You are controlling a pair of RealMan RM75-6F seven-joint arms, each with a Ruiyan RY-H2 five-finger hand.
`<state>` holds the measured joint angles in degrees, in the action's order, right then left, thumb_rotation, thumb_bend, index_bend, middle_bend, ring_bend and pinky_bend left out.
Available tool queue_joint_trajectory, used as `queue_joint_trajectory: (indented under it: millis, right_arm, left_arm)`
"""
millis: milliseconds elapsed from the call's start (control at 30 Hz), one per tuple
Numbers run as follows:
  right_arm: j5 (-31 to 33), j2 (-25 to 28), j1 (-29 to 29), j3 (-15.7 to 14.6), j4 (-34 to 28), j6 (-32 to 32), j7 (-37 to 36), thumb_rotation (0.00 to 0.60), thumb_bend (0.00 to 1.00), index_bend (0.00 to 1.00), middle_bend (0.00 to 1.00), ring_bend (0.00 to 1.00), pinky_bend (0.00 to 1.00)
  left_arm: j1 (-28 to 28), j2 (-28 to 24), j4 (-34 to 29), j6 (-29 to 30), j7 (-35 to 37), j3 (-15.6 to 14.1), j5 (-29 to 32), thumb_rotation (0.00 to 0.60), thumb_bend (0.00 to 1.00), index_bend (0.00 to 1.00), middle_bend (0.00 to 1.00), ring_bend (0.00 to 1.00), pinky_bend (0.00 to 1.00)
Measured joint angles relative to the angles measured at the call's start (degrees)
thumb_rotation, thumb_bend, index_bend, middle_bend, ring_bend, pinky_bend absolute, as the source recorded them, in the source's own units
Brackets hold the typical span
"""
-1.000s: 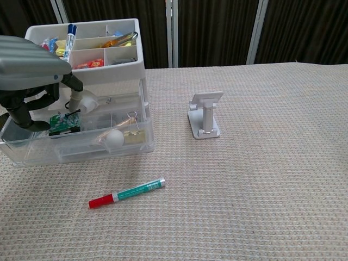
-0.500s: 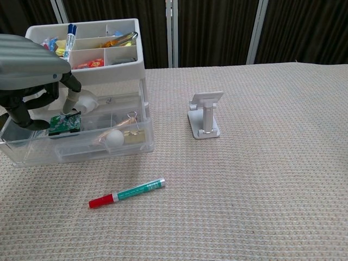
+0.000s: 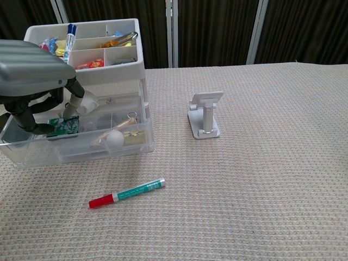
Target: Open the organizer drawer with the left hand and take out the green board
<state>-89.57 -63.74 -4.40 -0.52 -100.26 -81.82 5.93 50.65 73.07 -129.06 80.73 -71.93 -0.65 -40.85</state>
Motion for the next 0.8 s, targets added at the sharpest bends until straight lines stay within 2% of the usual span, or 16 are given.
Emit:
queue_joint_trajectory:
  millis: [267, 800]
  right_arm:
    - [-0.2, -0.1, 0.1, 0.0, 0.1, -0.3, -0.2, 0.6, 0.02, 0.12, 0.0, 0.0, 0.0]
    - [-0.2, -0.1, 0.2, -0.1, 0.2, -0.3, -0.3, 0.6, 0.01, 0.12, 0.0, 0.0, 0.0]
  left_arm:
    - [0.1, 1.0, 1.0, -0.3, 0.7, -0.7, -1.2, 0.6, 0.42, 0.56, 0.79, 0.78, 0.64]
    - [-0.5, -1.0, -1.0, -0.4, 3.1, -1.4, -4.3, 0.6, 0.42, 0.56, 0.79, 0.78, 0.64]
